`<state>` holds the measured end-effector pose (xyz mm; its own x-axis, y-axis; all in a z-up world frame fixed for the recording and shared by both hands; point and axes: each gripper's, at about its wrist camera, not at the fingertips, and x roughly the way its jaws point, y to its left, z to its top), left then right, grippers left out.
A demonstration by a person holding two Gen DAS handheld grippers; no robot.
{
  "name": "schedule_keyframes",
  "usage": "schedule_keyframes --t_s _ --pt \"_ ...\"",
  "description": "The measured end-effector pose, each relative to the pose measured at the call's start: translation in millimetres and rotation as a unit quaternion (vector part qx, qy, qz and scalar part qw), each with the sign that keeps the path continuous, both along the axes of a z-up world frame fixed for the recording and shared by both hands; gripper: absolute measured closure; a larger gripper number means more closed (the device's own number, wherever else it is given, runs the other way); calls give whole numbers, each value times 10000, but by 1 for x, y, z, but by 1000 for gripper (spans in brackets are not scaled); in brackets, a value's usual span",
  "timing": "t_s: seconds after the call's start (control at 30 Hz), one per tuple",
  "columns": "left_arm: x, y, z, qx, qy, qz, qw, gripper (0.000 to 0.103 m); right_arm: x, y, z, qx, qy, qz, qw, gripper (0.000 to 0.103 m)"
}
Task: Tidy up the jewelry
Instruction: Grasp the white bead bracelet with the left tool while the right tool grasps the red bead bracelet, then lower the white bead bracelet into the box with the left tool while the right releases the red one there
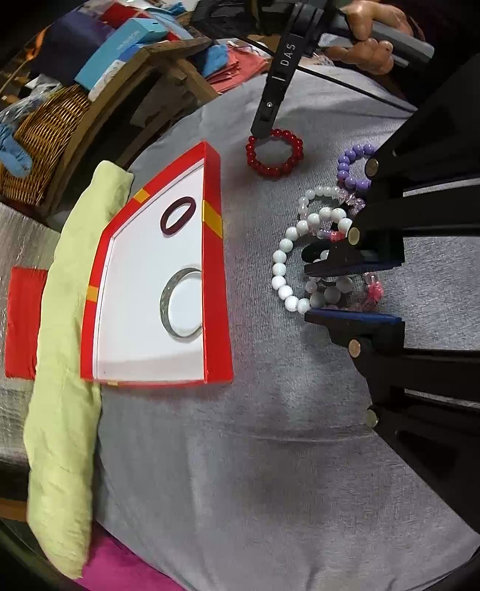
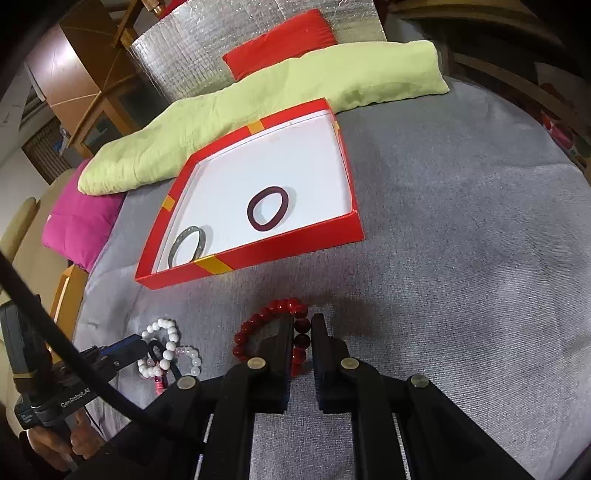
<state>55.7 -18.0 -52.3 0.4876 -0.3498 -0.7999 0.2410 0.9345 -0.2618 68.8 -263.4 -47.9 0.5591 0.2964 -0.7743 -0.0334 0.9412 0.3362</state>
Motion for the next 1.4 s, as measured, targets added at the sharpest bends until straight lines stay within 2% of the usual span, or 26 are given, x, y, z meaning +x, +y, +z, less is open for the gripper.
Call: schedule_keyframes --t_s 0.17,0.27,0.53,0.67,0.87,1.1,1.27,1.4 --pt "5 2 -4 -47 21 76 10000 86 1 3 -4 -35 71 29 10000 93" --pt "5 0 -2 42 -141 96 9998 94 2 5 -5 -56 76 56 9999 93" --pt "0 2 21 -202 -600 128 9979 94 2 6 -2 22 4 57 10000 93" --pt "-5 8 38 -445 -896 157 9949 94 2 2 4 269 -129 43 9995 93" --pt "-5 16 52 -627 -1127 345 9910 94 -3 -3 17 706 -395 49 9967 93" --pt "-8 12 62 -521 -1345 364 9889 94 -8 5 35 961 -796 132 9921 93" --pt "-6 2 61 -315 -1364 281 9898 94 -7 9 45 1133 -972 152 9887 93" --pt "-3 -4 61 -305 -1341 195 9903 94 -2 10 54 1280 -1090 139 9857 93"
